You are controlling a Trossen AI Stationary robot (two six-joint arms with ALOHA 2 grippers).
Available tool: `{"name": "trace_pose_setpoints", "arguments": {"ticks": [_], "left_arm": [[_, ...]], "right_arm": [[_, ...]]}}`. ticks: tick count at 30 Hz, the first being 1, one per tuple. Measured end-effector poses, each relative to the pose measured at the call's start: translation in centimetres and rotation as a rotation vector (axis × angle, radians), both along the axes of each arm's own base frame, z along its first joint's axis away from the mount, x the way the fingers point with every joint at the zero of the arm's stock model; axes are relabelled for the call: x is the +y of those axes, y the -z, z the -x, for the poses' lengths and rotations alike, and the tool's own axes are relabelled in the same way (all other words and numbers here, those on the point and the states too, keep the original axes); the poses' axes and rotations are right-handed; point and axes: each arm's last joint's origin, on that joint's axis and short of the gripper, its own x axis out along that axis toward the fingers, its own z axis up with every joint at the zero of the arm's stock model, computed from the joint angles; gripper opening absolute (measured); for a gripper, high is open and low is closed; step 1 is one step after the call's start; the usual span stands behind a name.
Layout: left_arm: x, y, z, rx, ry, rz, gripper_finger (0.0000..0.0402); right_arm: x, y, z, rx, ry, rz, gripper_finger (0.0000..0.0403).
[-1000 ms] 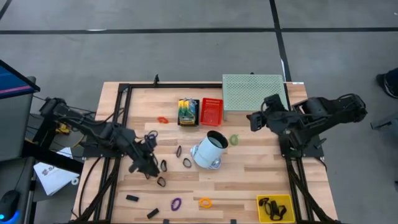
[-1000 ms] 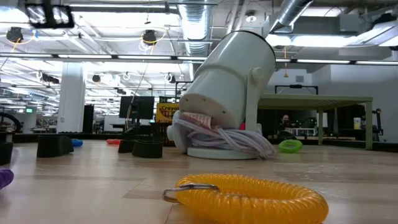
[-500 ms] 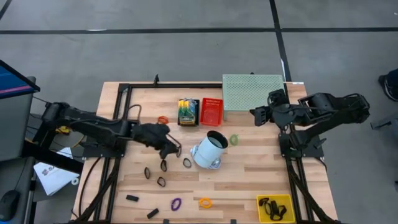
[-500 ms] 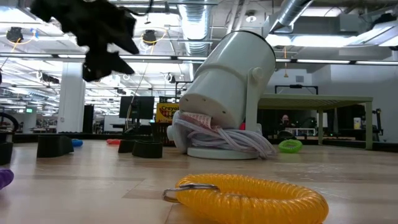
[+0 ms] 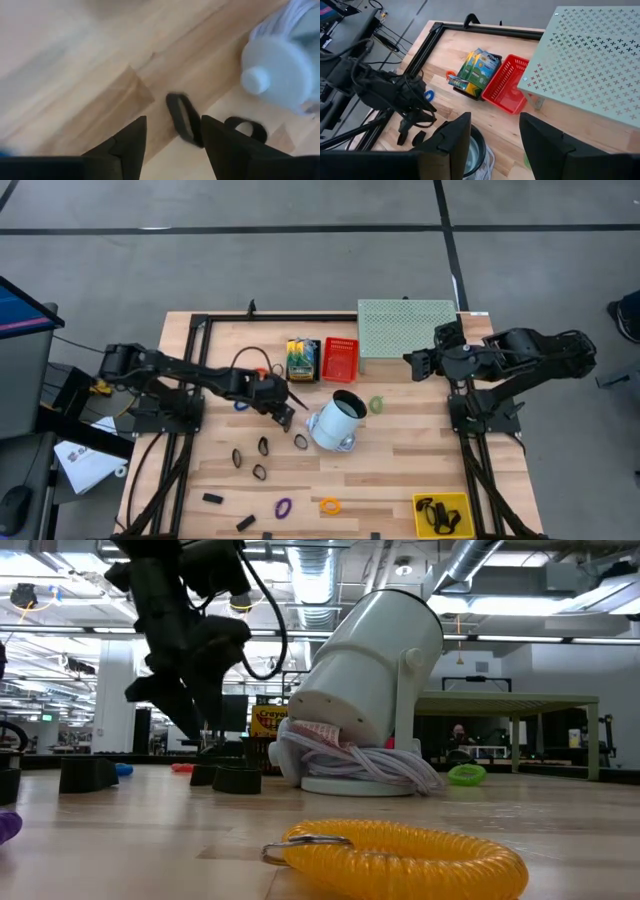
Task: Pick & Place Office Desk Supplies
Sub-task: Put the black rubber band into the yellow bin
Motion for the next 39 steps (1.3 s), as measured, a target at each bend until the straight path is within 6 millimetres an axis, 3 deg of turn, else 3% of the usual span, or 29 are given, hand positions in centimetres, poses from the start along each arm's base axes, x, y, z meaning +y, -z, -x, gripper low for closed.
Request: {"name": "trace_pose_setpoints", "arguments": {"ticks": [9, 18, 22, 28, 32, 39], "left_arm": [[-2.2, 1.8, -0.6, 0.034, -0.022, 0.007, 0.0176], [-2.5, 4.1, -1.4, 0.085, -0.079, -0.002, 0.0175], [-2.4, 4.2, -1.3, 0.100, -0.080, -0.005, 0.0141], [-1.9, 3.1, -1.1, 0.057, -0.041, -0.010, 0.0014], [-1.1, 2.1, -1.0, 0.032, -0.005, 0.000, 0.0003], [0.8, -1.8, -0.3, -0.147, 0.090, 0.069, 0.0001]], "right_arm": [[0.1, 0.1, -0.3, 0.001, -0.003, 0.000, 0.0166], [0.2, 0.2, -0.4, 0.009, -0.007, -0.001, 0.0166], [0.4, 0.2, -0.4, 0.008, -0.018, -0.001, 0.0166], [0.5, 0.2, -0.3, 0.015, -0.025, 0.002, 0.0166], [0.5, 0.2, -0.3, 0.022, -0.032, 0.014, 0.0166], [0.4, 0.3, -0.2, 0.046, -0.044, 0.031, 0.0166]]}}
